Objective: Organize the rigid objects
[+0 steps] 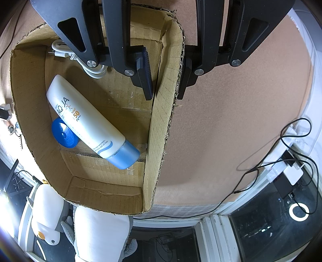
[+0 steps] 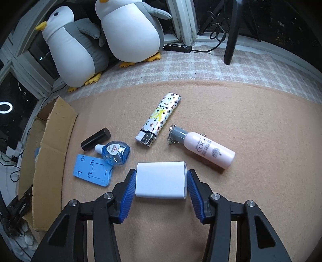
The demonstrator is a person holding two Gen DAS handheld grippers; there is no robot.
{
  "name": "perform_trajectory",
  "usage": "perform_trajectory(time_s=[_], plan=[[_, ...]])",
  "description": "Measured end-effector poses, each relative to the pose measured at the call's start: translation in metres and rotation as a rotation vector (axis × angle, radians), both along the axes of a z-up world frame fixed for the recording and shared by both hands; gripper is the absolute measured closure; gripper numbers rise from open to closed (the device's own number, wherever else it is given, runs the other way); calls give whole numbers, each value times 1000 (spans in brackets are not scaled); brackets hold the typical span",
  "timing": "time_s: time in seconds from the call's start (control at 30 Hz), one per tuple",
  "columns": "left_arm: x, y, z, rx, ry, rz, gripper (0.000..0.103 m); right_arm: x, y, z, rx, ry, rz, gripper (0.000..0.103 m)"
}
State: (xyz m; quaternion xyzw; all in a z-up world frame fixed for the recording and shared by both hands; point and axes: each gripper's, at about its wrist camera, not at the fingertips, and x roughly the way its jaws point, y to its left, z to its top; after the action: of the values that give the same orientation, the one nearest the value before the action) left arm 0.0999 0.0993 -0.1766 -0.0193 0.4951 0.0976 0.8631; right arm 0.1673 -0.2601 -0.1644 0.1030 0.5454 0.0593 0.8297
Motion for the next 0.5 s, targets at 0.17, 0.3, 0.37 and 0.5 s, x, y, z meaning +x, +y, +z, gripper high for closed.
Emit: perform_trajectory(time_s=[0.17, 0.3, 0.37, 0.5], plan=[[0, 0, 0, -1, -1, 1, 83, -9, -1, 8, 13, -15, -3, 57], [0, 0, 1, -1, -1, 1, 83, -13, 8, 23, 27, -43, 20, 57], [0, 0, 1, -2, -1, 2, 83, -14, 18, 32, 36, -63, 42, 57], [0, 1, 1, -3, -2, 3, 83, -13, 42, 49, 53, -100, 96, 57]])
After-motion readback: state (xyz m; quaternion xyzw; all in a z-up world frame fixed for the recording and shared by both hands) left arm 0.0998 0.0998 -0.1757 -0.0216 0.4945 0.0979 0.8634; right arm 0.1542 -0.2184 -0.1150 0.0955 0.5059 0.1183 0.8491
